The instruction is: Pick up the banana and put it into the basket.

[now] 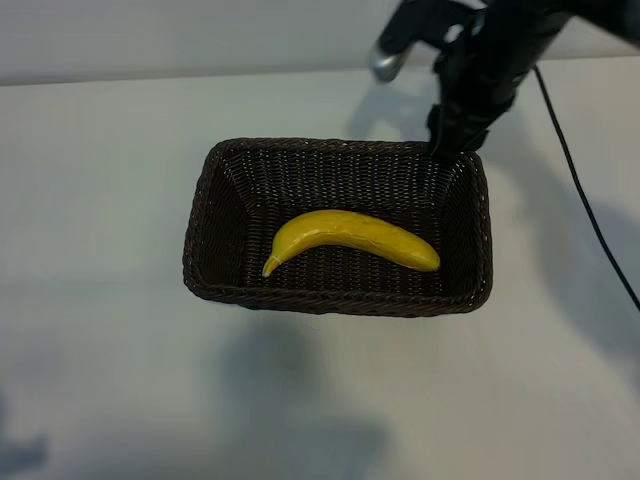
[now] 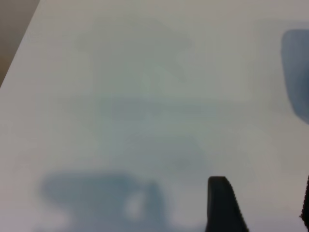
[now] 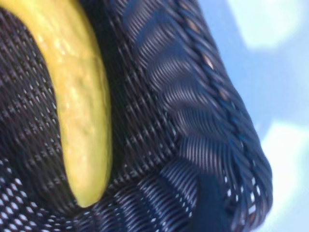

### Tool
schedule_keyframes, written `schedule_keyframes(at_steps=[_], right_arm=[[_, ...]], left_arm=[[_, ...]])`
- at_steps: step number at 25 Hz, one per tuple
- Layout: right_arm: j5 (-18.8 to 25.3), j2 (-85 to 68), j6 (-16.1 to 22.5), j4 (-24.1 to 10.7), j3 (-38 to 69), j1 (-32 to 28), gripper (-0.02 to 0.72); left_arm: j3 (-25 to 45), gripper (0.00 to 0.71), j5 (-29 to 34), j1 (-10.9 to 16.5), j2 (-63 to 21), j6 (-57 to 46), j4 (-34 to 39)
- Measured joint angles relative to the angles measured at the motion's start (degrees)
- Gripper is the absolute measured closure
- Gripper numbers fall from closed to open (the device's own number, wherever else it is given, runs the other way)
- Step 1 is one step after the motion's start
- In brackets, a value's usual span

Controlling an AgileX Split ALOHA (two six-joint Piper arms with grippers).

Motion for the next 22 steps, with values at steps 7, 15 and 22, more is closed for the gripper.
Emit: schedule_keyframes(at_steps=[7, 15, 22], right_arm=[[2.33, 0.00, 20.46, 3.13, 0.00, -8.46, 0.229], [9.65, 0.00, 38.30, 2.95, -0.04, -18.92, 0.245], [12.51, -0.08, 39.18, 0.51, -0.10, -20.99, 0.246]], left_arm=[[0.00, 0.276, 0.00, 0.00, 0.00, 0.00, 0.00], [0.00, 0.276, 0.00, 0.00, 0.00, -0.05, 0.00], [0.00, 0.276, 0.00, 0.00, 0.00, -0.05, 0.00]])
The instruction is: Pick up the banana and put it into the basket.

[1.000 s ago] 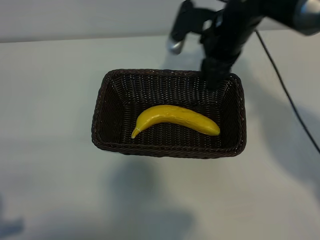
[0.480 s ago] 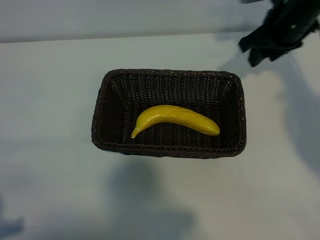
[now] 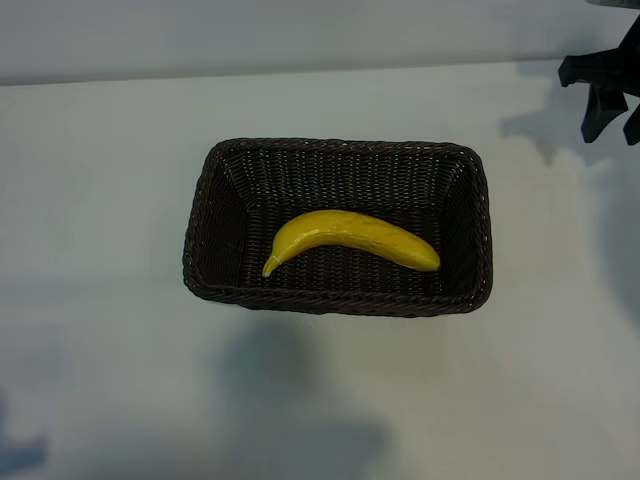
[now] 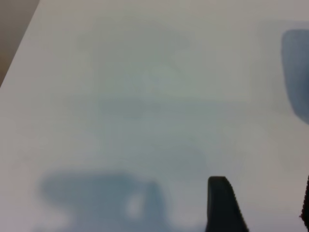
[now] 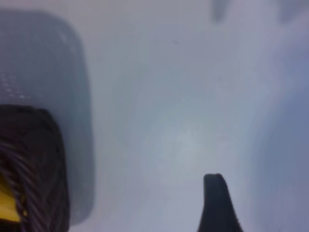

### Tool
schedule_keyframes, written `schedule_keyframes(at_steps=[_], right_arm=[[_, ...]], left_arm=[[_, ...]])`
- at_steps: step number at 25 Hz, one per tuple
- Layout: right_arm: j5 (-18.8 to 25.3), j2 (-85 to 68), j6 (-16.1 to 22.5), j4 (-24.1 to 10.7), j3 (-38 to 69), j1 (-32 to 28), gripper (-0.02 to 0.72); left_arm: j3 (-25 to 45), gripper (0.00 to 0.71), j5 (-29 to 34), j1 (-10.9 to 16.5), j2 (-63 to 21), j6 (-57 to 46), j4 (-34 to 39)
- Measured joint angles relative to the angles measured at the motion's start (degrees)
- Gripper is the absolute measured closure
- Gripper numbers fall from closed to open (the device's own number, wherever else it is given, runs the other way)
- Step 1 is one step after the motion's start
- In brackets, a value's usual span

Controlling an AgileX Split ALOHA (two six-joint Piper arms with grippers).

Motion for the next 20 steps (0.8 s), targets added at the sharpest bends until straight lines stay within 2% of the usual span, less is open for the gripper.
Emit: schedule_keyframes(at_steps=[10, 15, 20], right_arm=[[0.01, -6.75, 0.00, -6.57, 2.65, 0.00, 0.246], [0.07, -15.88, 0.00, -11.65, 12.17, 0.00, 0.247], [0.17, -25.67, 0.00, -15.08, 22.93, 0.00, 0.247]], left_arm=[[0.00, 0.276, 0.00, 0.00, 0.00, 0.00, 0.00], [0.00, 0.276, 0.00, 0.00, 0.00, 0.00, 0.00], [0.00, 0.276, 0.00, 0.00, 0.00, 0.00, 0.00]])
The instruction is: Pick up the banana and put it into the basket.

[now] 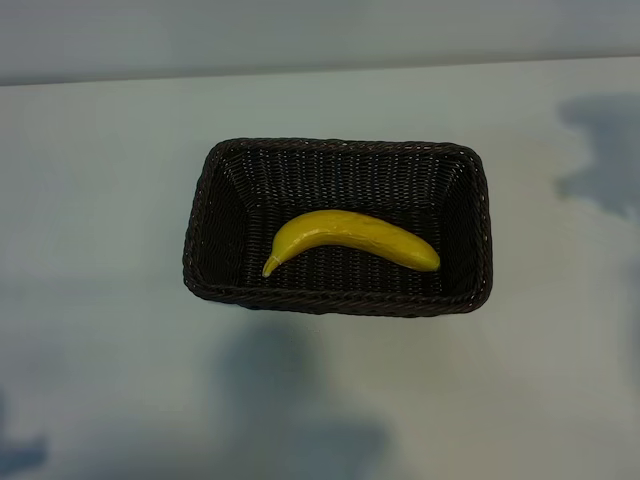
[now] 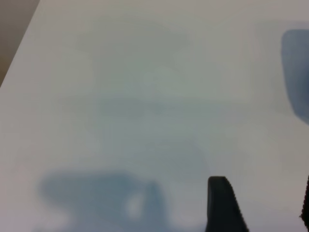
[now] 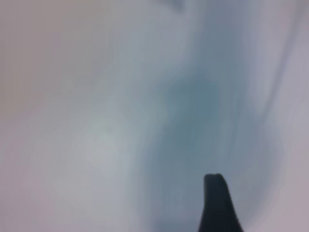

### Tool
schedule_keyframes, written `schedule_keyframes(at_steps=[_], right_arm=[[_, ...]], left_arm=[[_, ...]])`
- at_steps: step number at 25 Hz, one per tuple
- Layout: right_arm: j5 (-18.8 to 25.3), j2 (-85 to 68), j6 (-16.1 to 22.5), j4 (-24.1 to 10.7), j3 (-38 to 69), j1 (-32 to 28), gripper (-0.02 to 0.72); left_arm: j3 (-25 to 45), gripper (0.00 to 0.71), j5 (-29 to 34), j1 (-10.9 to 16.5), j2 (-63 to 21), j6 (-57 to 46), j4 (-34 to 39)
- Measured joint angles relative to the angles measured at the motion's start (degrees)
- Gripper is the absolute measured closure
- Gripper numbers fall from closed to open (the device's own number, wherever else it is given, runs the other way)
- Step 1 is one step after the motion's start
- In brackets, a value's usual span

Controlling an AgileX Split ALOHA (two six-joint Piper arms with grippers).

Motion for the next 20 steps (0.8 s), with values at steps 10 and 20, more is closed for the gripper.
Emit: schedule_keyframes(at_steps=[10, 20], right_arm=[[0.07, -20.56, 0.00, 2.60, 19.74, 0.00, 0.247], [-6.02, -37.96, 0.00, 2.91, 37.52, 0.00, 0.247]], left_arm=[[0.00, 0.276, 0.00, 0.00, 0.00, 0.00, 0.00], [0.00, 0.276, 0.00, 0.00, 0.00, 0.06, 0.00]])
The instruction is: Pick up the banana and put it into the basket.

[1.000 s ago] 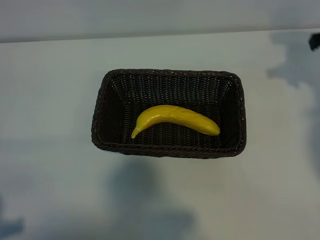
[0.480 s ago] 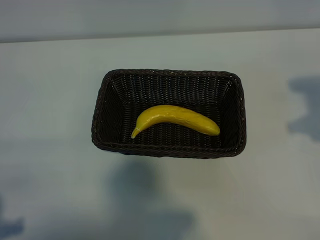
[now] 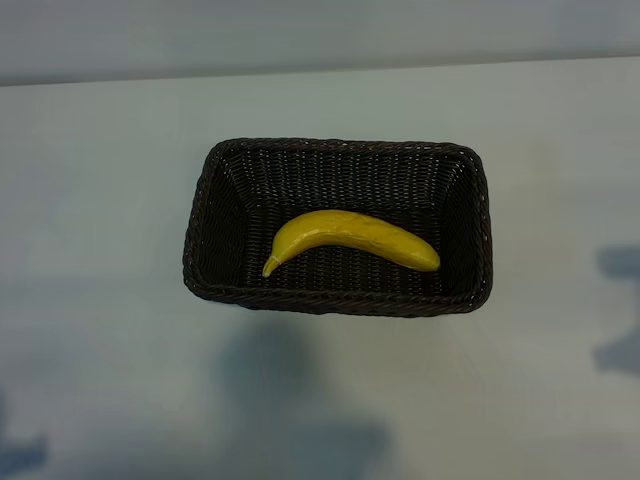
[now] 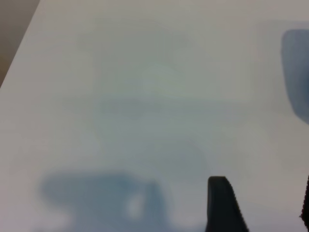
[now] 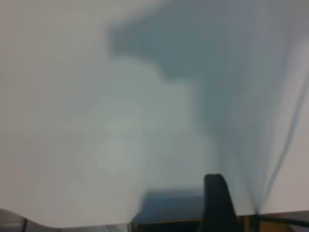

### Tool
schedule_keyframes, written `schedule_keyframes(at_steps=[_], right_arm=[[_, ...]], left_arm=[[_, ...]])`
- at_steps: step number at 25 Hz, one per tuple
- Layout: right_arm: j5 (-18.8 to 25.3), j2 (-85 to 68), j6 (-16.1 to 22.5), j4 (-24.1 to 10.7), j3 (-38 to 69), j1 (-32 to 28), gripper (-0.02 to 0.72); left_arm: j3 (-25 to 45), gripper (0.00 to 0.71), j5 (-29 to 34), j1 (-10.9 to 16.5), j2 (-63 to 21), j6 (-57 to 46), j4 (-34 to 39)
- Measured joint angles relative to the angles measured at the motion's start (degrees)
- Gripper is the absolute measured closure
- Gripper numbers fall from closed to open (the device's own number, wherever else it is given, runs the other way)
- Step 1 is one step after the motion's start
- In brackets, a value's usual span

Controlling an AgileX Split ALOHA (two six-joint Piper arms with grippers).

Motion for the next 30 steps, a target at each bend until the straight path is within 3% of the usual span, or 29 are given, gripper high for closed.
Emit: schedule_keyframes(at_steps=[4, 14, 23, 30], right_arm=[[-1.28, -8.04, 0.00, 0.12, 4.60, 0.00, 0.247], [-2.07, -23.11, 0.42, 0.49, 4.73, -0.21, 0.247], [-2.02, -38.89, 0.42, 0.44, 4.77, -8.85, 0.247], [-1.91, -48.71, 0.42, 0.43, 4.77, -9.71, 0.247]], left_arm=[[0.00, 0.276, 0.00, 0.00, 0.00, 0.00, 0.00], [0.00, 0.276, 0.00, 0.00, 0.00, 0.00, 0.00], [0.00, 0.276, 0.00, 0.00, 0.00, 0.00, 0.00], [0.00, 0.276, 0.00, 0.00, 0.00, 0.00, 0.00]])
